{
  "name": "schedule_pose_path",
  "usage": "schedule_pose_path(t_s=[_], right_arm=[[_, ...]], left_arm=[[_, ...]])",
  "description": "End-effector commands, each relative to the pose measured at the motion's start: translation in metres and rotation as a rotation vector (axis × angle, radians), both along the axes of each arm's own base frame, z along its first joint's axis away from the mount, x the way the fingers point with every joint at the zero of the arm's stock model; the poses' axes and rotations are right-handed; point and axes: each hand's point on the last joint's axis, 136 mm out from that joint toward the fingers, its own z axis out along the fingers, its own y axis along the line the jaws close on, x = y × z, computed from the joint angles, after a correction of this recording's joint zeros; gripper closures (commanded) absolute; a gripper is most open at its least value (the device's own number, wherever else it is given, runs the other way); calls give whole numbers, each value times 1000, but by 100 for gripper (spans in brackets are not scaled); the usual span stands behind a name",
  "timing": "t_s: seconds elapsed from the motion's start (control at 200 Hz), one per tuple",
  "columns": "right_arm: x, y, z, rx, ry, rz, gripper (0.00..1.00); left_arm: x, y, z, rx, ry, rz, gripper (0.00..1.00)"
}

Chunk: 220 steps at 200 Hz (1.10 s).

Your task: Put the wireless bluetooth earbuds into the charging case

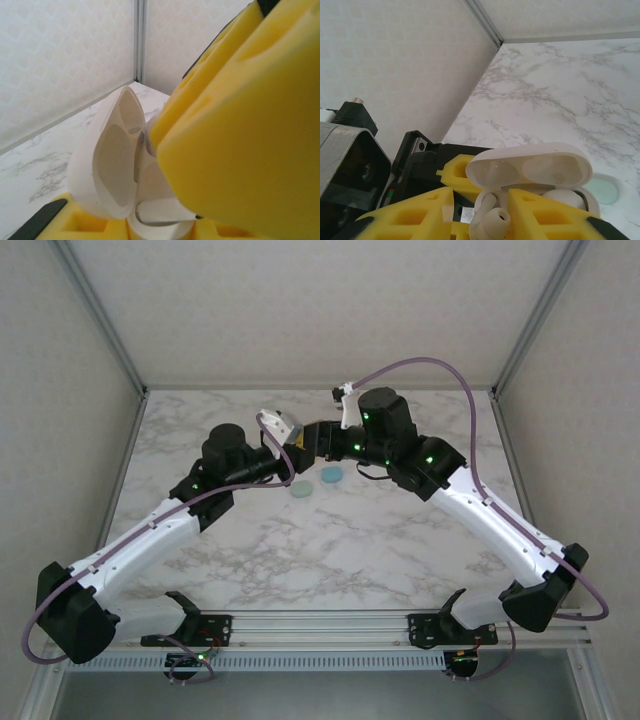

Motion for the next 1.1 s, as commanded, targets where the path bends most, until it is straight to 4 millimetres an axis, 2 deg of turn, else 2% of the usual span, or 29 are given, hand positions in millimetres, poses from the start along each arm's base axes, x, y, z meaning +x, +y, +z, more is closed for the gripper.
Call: schedule_pose_path(t_s=[0.0,0.135,0.305,0.746,0.916,1.096], right_arm=[[3,-1,-3,-46,-5,-16,65],[6,2,3,-38,-17,-12,67],[12,1,-5,-86,4,-39,71],[20,17,-9,-129,16,-19,68],[20,19,0,-120,-7,-15,64],[20,13,11,-117,-33,-33,64]], left_arm=[[-5,-1,25,-58,-60,-11,89],[-7,-3,23,-49,-52,-28,90],[-10,-3,20,-45,-46,-38,91],[-12,-3,14,-45,-24,-45,92],[-10,-1,11,-38,-18,-30,92],[-8,0,10,-39,-11,-18,92]])
